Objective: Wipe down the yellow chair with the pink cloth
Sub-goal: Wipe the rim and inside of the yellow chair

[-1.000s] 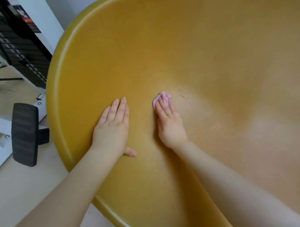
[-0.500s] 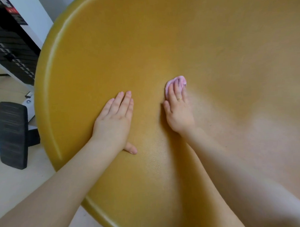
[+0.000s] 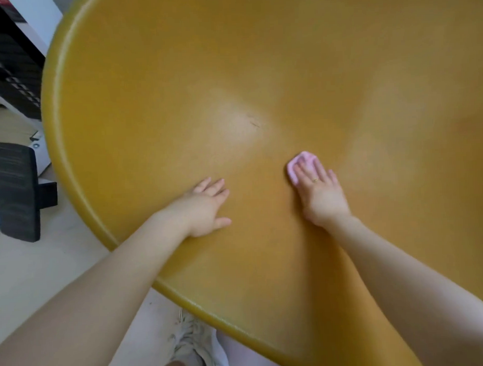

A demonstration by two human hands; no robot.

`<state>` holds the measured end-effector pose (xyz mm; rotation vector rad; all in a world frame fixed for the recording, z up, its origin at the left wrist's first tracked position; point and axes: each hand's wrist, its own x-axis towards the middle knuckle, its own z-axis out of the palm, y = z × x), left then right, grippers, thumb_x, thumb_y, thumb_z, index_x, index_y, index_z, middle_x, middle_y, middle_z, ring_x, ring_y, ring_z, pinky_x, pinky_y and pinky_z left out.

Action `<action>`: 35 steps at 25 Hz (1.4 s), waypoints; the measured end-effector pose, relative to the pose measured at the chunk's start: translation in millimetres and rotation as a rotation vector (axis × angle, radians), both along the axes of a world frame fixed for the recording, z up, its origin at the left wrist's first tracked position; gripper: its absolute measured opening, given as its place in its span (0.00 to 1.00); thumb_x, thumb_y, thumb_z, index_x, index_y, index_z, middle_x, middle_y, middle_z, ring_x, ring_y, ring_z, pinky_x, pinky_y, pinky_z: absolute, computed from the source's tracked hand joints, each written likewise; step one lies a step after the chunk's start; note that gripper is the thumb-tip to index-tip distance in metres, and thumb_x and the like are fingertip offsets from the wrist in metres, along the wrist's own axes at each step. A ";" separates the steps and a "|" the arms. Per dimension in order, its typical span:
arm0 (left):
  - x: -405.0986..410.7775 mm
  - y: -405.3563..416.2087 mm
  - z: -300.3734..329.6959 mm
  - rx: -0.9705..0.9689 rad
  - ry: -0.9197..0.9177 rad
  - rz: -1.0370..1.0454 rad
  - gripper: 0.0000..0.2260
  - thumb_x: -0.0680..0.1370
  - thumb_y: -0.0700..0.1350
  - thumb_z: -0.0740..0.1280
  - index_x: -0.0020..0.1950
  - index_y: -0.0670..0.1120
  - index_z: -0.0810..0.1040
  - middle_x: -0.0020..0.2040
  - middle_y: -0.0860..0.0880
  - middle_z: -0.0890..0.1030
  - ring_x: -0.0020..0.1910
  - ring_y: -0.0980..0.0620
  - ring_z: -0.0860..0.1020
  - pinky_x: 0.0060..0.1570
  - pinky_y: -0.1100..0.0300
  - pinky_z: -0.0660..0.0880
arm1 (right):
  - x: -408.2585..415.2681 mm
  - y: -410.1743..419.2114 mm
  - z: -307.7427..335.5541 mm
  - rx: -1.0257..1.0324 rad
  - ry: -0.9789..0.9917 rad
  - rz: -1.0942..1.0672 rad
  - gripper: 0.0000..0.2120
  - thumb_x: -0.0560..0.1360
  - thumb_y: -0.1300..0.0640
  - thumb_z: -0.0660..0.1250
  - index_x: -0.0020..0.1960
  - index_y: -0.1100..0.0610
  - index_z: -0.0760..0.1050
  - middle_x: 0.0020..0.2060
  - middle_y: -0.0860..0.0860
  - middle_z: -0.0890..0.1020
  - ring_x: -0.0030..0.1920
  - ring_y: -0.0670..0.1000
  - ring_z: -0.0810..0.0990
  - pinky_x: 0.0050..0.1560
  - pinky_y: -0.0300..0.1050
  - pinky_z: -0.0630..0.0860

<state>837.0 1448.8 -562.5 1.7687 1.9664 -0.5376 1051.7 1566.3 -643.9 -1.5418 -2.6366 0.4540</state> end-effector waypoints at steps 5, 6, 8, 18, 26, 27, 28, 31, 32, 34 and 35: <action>17.4 -16.5 -11.8 0.032 0.092 0.028 0.50 0.67 0.68 0.66 0.77 0.50 0.41 0.77 0.49 0.35 0.76 0.48 0.37 0.74 0.54 0.42 | -14.9 -40.3 -1.9 0.103 0.078 -0.024 0.31 0.73 0.50 0.41 0.69 0.64 0.64 0.70 0.61 0.66 0.73 0.61 0.57 0.72 0.56 0.51; 18.9 -17.0 -12.9 0.042 0.110 0.029 0.50 0.67 0.67 0.66 0.77 0.50 0.41 0.77 0.49 0.35 0.76 0.48 0.37 0.74 0.55 0.41 | -29.5 -64.1 -2.0 0.090 0.123 0.070 0.32 0.73 0.48 0.41 0.69 0.65 0.63 0.70 0.62 0.65 0.73 0.62 0.57 0.72 0.55 0.48; 22.8 -16.5 -12.1 0.048 0.134 0.036 0.51 0.67 0.67 0.67 0.77 0.49 0.41 0.77 0.48 0.36 0.76 0.47 0.38 0.74 0.55 0.41 | -42.5 -104.9 0.2 -0.022 0.134 0.251 0.31 0.76 0.45 0.42 0.74 0.62 0.54 0.75 0.59 0.54 0.75 0.57 0.47 0.71 0.48 0.37; 41.6 -8.7 0.1 -0.095 0.169 0.150 0.49 0.70 0.62 0.69 0.77 0.49 0.39 0.77 0.49 0.35 0.77 0.48 0.40 0.75 0.54 0.45 | 120.4 -36.7 14.3 0.009 -0.222 -0.105 0.26 0.77 0.60 0.38 0.75 0.55 0.49 0.76 0.52 0.50 0.75 0.54 0.48 0.73 0.46 0.46; 125.6 23.8 -2.7 0.107 -0.205 -0.126 0.30 0.78 0.52 0.62 0.77 0.46 0.54 0.77 0.49 0.55 0.74 0.48 0.61 0.72 0.55 0.60 | 130.6 -83.0 71.8 -0.333 0.193 -0.154 0.12 0.69 0.70 0.56 0.39 0.53 0.69 0.38 0.52 0.74 0.26 0.52 0.77 0.25 0.40 0.73; 139.1 27.1 -4.9 0.097 -0.229 -0.171 0.30 0.78 0.51 0.62 0.77 0.46 0.54 0.77 0.49 0.55 0.74 0.49 0.61 0.72 0.56 0.60 | 131.2 -89.4 69.1 -0.306 0.139 -0.106 0.09 0.70 0.68 0.58 0.42 0.55 0.72 0.41 0.53 0.76 0.34 0.54 0.79 0.34 0.42 0.75; 150.9 29.9 -8.2 0.088 -0.242 -0.207 0.30 0.79 0.51 0.62 0.77 0.46 0.54 0.77 0.49 0.55 0.74 0.49 0.61 0.72 0.56 0.60 | 131.4 -90.8 63.3 -0.285 0.071 -0.067 0.08 0.72 0.65 0.60 0.48 0.57 0.74 0.47 0.55 0.78 0.44 0.56 0.80 0.43 0.44 0.75; 171.4 34.6 -17.5 0.077 -0.247 -0.267 0.30 0.79 0.50 0.61 0.77 0.47 0.51 0.78 0.49 0.52 0.75 0.48 0.57 0.73 0.54 0.58 | 128.3 -99.5 41.1 -0.191 -0.010 -0.039 0.16 0.76 0.52 0.60 0.60 0.59 0.72 0.61 0.57 0.75 0.58 0.59 0.72 0.55 0.50 0.68; 172.5 36.2 -19.7 0.089 -0.237 -0.283 0.30 0.79 0.50 0.60 0.77 0.48 0.50 0.78 0.50 0.50 0.76 0.48 0.55 0.73 0.54 0.57 | 123.6 -104.0 37.0 -0.137 -0.007 -0.029 0.20 0.76 0.49 0.61 0.63 0.58 0.70 0.64 0.57 0.73 0.61 0.59 0.70 0.58 0.50 0.67; 166.3 44.2 -24.5 0.130 -0.216 -0.290 0.29 0.80 0.50 0.59 0.78 0.48 0.49 0.78 0.51 0.47 0.77 0.50 0.51 0.73 0.53 0.55 | 112.6 -109.6 22.7 -0.073 0.044 0.024 0.22 0.75 0.55 0.62 0.68 0.58 0.66 0.69 0.57 0.68 0.68 0.60 0.65 0.64 0.52 0.64; 159.3 50.7 -26.2 0.148 -0.205 -0.270 0.30 0.80 0.49 0.59 0.78 0.49 0.48 0.78 0.51 0.45 0.77 0.50 0.49 0.73 0.53 0.54 | 107.2 -107.7 16.1 -0.074 0.074 0.052 0.23 0.75 0.60 0.61 0.69 0.58 0.65 0.71 0.57 0.66 0.70 0.61 0.62 0.66 0.54 0.62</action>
